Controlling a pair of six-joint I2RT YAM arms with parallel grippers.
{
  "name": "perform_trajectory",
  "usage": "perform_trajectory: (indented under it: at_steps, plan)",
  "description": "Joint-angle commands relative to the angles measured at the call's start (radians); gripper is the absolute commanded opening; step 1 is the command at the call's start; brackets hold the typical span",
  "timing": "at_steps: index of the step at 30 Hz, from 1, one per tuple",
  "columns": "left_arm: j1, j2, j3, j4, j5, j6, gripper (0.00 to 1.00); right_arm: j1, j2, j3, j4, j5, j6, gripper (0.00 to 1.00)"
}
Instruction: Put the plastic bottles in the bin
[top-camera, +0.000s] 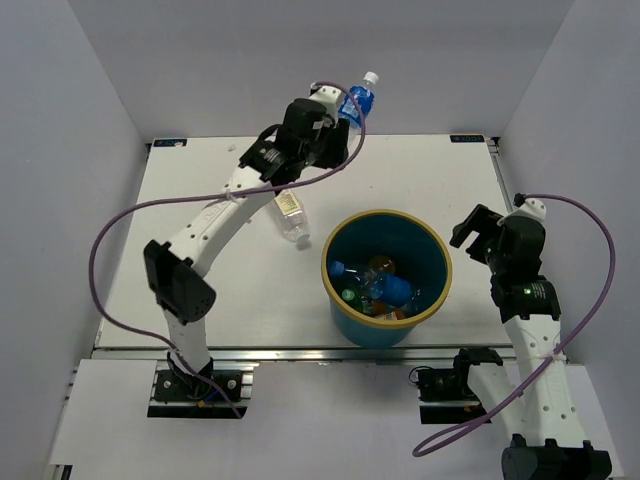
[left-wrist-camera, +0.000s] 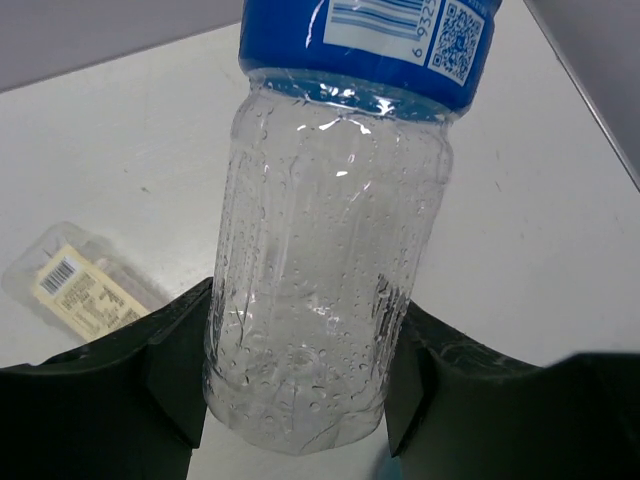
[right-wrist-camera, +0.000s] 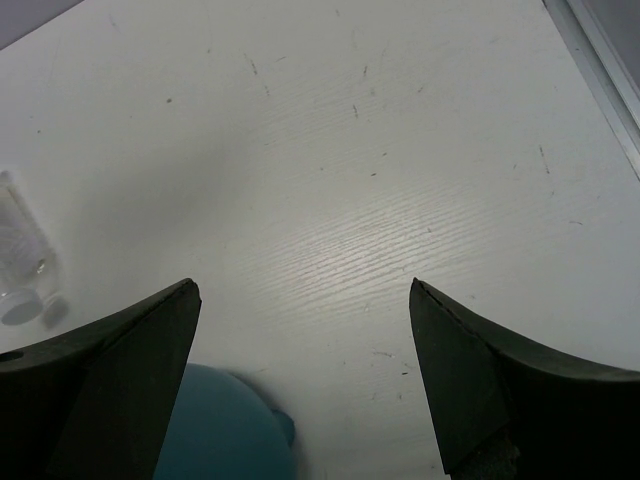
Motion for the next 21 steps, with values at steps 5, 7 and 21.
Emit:
perform_trajectory:
  at_steps: [5, 7, 21]
  plan:
    - [-0.215, -0.41, -0.377, 0.119, 0.078, -0.037, 0.02, -0.033, -0.011, -0.028, 0.06, -0.07, -0.002, 0.89]
    - [-0.308, -0.475, -0.484, 0.166, 0.076, -0.05, 0.03, -0.036, 0.0, -0.028, 0.062, -0.087, -0.004, 0.89]
    - [-0.575, -0.665, -0.723, 0.171, -0.062, -0.166, 0.65, -0.043, 0.006, -0.039, 0.068, -0.103, -0.01, 0.89]
